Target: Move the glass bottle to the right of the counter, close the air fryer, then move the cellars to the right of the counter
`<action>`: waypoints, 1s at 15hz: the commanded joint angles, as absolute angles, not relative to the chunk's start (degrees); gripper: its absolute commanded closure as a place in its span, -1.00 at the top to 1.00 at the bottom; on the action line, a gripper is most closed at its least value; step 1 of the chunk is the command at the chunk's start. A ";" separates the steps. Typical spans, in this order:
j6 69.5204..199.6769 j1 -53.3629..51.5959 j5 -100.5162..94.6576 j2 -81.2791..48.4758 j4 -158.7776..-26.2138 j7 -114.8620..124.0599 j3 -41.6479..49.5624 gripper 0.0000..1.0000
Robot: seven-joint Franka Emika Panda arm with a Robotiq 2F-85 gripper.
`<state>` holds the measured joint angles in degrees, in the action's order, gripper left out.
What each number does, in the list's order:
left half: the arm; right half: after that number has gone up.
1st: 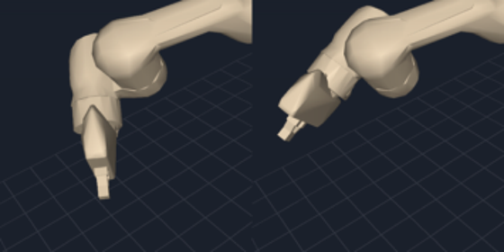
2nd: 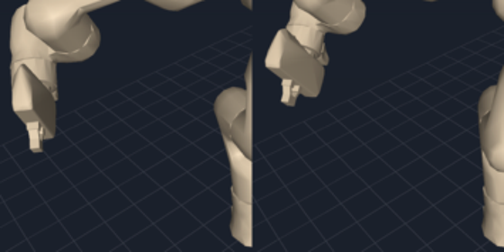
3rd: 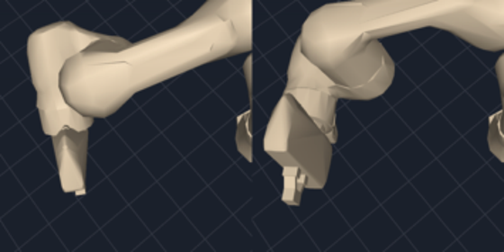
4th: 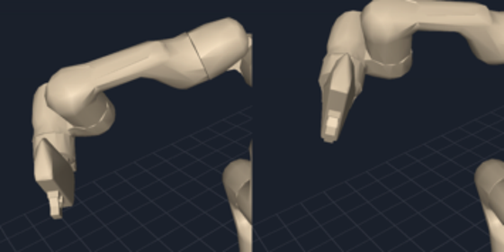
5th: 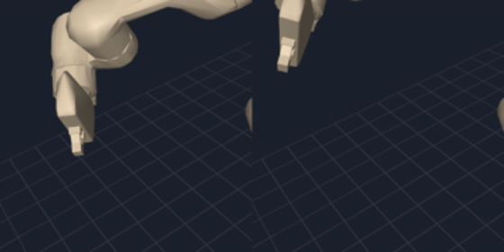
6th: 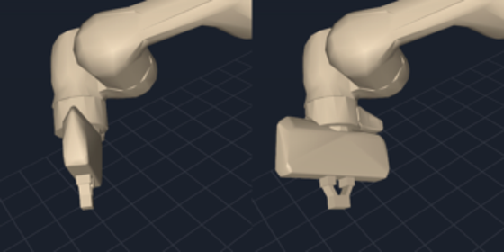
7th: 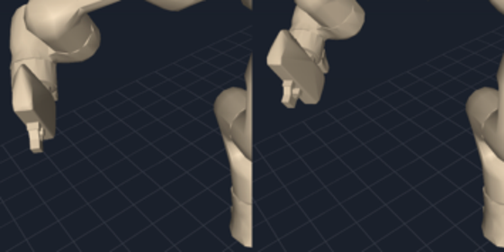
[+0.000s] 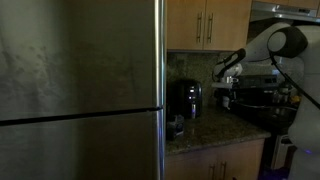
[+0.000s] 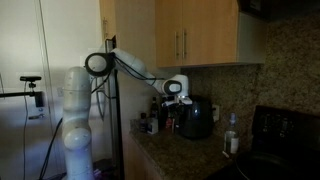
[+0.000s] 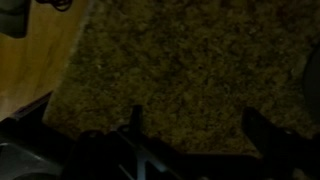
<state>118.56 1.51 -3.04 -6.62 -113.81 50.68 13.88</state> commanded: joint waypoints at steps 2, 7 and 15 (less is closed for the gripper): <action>105.05 4.74 -3.21 9.84 -120.05 35.77 11.72 1.00; 101.27 6.60 -1.50 15.76 -120.67 29.30 9.31 1.00; 100.46 2.05 -1.01 19.64 -126.41 24.42 0.85 1.00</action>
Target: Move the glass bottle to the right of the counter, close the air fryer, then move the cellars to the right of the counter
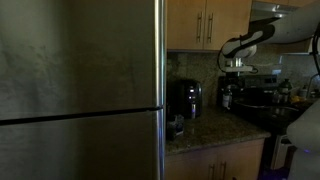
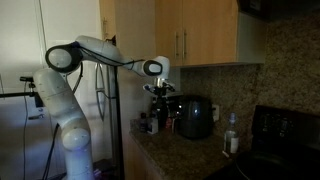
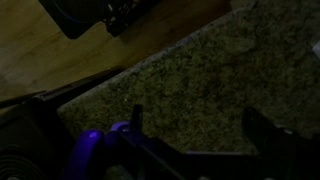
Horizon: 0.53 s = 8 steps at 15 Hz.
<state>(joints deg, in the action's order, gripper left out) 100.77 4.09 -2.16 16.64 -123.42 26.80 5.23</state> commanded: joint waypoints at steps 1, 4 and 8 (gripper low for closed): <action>100.82 0.81 0.19 20.07 -126.52 23.78 -0.77 1.00; 102.84 -1.95 3.91 20.55 -126.49 21.60 -3.75 1.00; 101.13 -1.04 2.58 19.33 -124.87 25.30 -4.82 1.00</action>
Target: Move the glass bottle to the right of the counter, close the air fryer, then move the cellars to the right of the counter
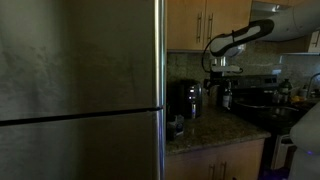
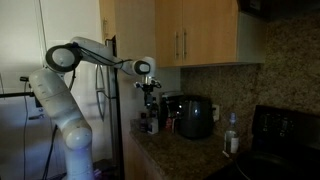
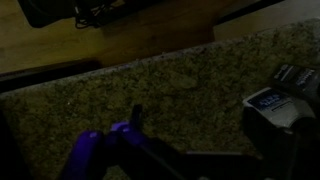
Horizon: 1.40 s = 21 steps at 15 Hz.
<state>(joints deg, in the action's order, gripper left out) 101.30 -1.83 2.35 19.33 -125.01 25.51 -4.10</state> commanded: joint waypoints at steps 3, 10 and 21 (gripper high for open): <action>101.67 -3.52 4.19 15.56 -123.55 20.69 -6.27 1.00; 102.00 -6.28 6.81 11.33 -120.96 19.75 -8.64 1.00; 113.10 -9.83 1.08 -0.15 -117.28 23.09 -12.25 1.00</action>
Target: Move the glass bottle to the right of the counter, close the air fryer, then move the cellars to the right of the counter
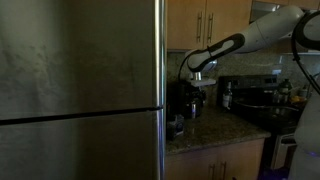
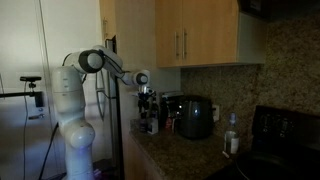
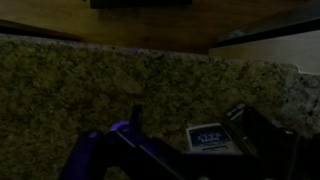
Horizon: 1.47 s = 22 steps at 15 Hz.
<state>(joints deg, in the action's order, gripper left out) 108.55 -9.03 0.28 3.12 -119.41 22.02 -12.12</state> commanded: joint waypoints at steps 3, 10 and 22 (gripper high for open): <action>118.19 -9.86 2.69 -3.17 -115.37 27.30 -11.39 1.00; 117.91 -10.73 -1.37 -7.32 -113.26 30.75 -10.99 1.00; 135.10 -14.01 -4.03 -15.20 -110.62 40.98 -8.34 1.00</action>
